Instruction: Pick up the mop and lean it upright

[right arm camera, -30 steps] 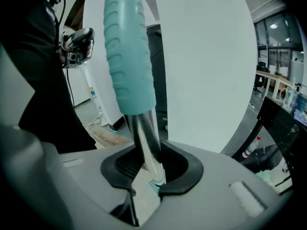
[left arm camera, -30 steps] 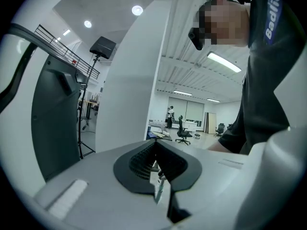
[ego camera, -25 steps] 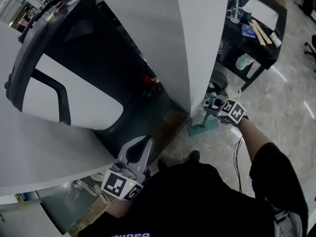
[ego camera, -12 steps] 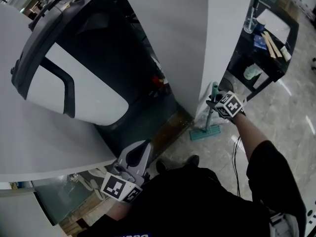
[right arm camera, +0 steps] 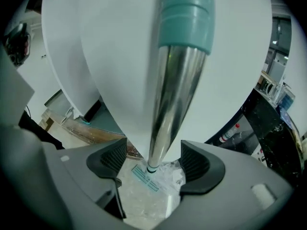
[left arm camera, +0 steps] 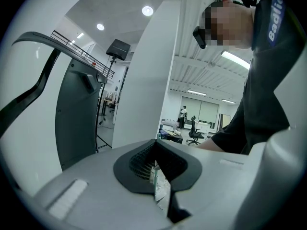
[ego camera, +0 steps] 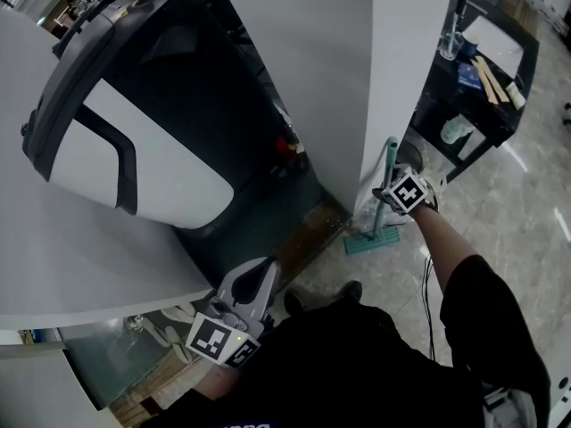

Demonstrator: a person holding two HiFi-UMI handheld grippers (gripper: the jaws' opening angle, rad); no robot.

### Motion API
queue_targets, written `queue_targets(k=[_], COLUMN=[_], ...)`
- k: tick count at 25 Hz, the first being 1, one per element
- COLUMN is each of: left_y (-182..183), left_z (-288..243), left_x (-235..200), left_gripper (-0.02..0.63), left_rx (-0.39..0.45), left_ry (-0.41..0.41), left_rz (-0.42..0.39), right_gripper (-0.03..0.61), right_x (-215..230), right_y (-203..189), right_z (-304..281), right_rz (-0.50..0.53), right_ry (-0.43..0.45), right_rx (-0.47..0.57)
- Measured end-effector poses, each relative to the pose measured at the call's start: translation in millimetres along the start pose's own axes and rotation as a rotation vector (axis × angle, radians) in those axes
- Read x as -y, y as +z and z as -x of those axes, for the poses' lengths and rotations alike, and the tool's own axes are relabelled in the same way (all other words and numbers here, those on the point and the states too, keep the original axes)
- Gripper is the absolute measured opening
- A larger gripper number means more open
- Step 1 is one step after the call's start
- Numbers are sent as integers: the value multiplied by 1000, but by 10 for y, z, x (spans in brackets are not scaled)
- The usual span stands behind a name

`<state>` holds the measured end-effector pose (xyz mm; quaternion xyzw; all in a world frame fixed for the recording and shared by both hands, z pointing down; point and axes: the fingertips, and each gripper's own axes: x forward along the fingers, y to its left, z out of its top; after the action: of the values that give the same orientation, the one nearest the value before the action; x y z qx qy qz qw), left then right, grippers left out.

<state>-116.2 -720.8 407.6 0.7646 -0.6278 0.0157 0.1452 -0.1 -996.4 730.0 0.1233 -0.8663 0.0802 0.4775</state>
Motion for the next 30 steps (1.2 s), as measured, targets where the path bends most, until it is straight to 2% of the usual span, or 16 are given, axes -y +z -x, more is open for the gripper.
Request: queue_targets(k=[2,4,8,14,19,22,26,30], left_y=[-4,-15,-31,-35,20,79,116,-51], left_z=[8,23,49,95,163,290,620,896], left_x=[13,19,31,24,155,186,185,267], left_gripper=[20,20,20,20,20,20,20,20], left_rx=[-3,-5,-7,11,38,59,77,60], left_ry=[-3,-6,-24,-100,-241,-347,-473,-623], left_rz=[-1,3,-3,-5,-19,-27,-28,10], right_gripper=[394,408,410,387,312,246,129,6], right_x=[62,91,146,-68,-409,-673,-1226,-2011], right_y=[-28,-64,-230,-426,-607,-673,-725,-917], right_z=[0,18,122,588,1116,1481,1945,2370], right_rz=[-15,-37,-75,-241,-312,-364,-414,-474], right_ry=[-35,-50,-94,-149,-252,-357,-489,-596], right_rx=[-3,-2,7,146,221,281,366,417])
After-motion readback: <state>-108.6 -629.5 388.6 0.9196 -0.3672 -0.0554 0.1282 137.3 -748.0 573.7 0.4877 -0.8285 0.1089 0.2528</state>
